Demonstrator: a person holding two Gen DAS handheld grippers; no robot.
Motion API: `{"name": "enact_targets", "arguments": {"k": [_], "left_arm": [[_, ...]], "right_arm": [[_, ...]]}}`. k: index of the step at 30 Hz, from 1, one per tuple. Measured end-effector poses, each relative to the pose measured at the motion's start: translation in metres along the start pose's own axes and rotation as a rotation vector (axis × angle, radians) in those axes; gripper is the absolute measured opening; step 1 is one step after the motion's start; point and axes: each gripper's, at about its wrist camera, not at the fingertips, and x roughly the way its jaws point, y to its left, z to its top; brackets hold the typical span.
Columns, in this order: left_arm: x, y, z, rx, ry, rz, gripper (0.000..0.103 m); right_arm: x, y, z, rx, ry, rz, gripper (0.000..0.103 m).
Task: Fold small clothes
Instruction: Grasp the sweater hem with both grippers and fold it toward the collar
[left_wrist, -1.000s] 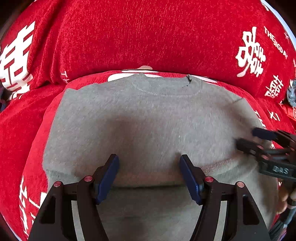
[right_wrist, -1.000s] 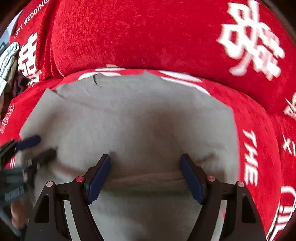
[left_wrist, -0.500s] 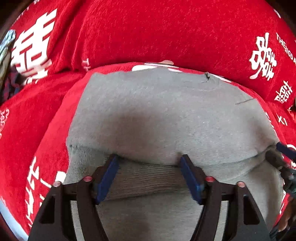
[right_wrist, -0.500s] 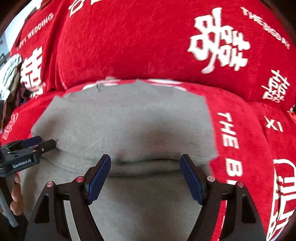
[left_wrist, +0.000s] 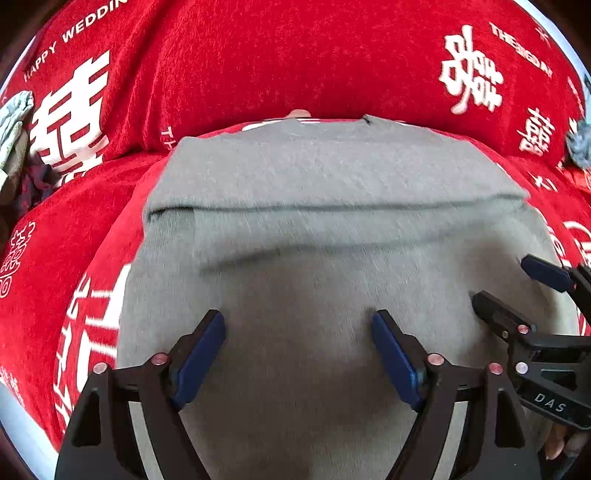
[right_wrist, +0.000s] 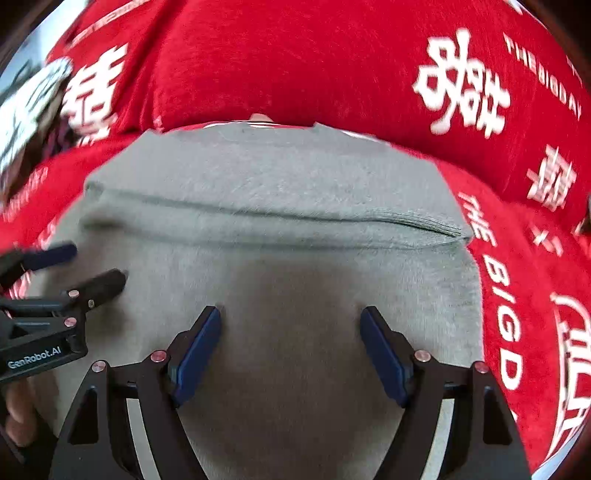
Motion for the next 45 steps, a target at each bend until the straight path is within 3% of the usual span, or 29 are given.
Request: {"name": "enact_targets", "arguments": {"k": [13, 16, 18, 20, 23, 25, 27, 30, 34, 36, 37, 38, 39, 40, 41, 42, 45], "left_arm": [[-0.044, -0.003, -0.08, 0.068, -0.027, -0.021, 0.084], [-0.048, -0.002, -0.092, 0.068, -0.008, -0.002, 0.1], [-0.048, 0.004, -0.098, 0.068, 0.039, -0.035, 0.1], [-0.057, 0.017, -0.102, 0.041, 0.009, -0.003, 0.1], [-0.065, 0.051, -0.106, -0.092, 0.002, 0.01, 0.1], [-0.06, 0.077, -0.111, -0.206, 0.039, -0.034, 0.1], [-0.051, 0.087, -0.118, -0.254, 0.09, -0.067, 0.1], [-0.039, 0.078, -0.128, -0.244, 0.151, -0.103, 0.1], [-0.04, 0.05, -0.129, -0.157, 0.144, -0.102, 0.1], [-0.042, 0.04, -0.127, -0.129, 0.134, -0.082, 0.092], [-0.047, 0.036, -0.125, -0.116, 0.123, -0.087, 0.078], [-0.052, 0.033, -0.123, -0.102, 0.104, -0.093, 0.055], [-0.059, 0.029, -0.122, -0.086, 0.08, -0.101, 0.04], [-0.062, 0.027, -0.121, -0.077, 0.074, -0.105, 0.02], [-0.063, 0.025, -0.12, -0.069, 0.07, -0.093, 0.02], [-0.063, 0.024, -0.118, -0.065, 0.072, -0.087, 0.019], [-0.067, 0.023, -0.112, -0.075, 0.063, -0.103, 0.017]], "right_arm": [[-0.061, 0.006, -0.092, -0.08, -0.106, 0.006, 0.081], [-0.069, 0.006, -0.111, -0.105, -0.077, 0.012, 0.083], [-0.076, 0.008, -0.121, -0.146, -0.053, 0.007, 0.083], [-0.08, 0.004, -0.126, -0.163, -0.024, 0.003, 0.083], [-0.097, -0.015, -0.133, -0.102, -0.065, -0.052, 0.083], [-0.1, -0.034, -0.137, -0.028, -0.062, -0.069, 0.083], [-0.095, -0.057, -0.143, 0.071, -0.019, -0.056, 0.083], [-0.085, -0.072, -0.153, 0.146, 0.039, -0.029, 0.083], [-0.087, -0.065, -0.159, 0.12, 0.035, -0.019, 0.084], [-0.086, -0.058, -0.161, 0.089, 0.035, -0.01, 0.079], [-0.087, -0.055, -0.16, 0.071, 0.03, -0.007, 0.074], [-0.089, -0.051, -0.16, 0.054, 0.019, -0.003, 0.062], [-0.091, -0.048, -0.16, 0.045, 0.009, 0.004, 0.043], [-0.094, -0.048, -0.16, 0.042, 0.0, 0.016, 0.034], [-0.095, -0.05, -0.16, 0.051, -0.004, 0.029, 0.023], [-0.095, -0.052, -0.159, 0.06, -0.004, 0.043, 0.02], [-0.099, -0.058, -0.156, 0.079, -0.015, 0.1, 0.016]]}}
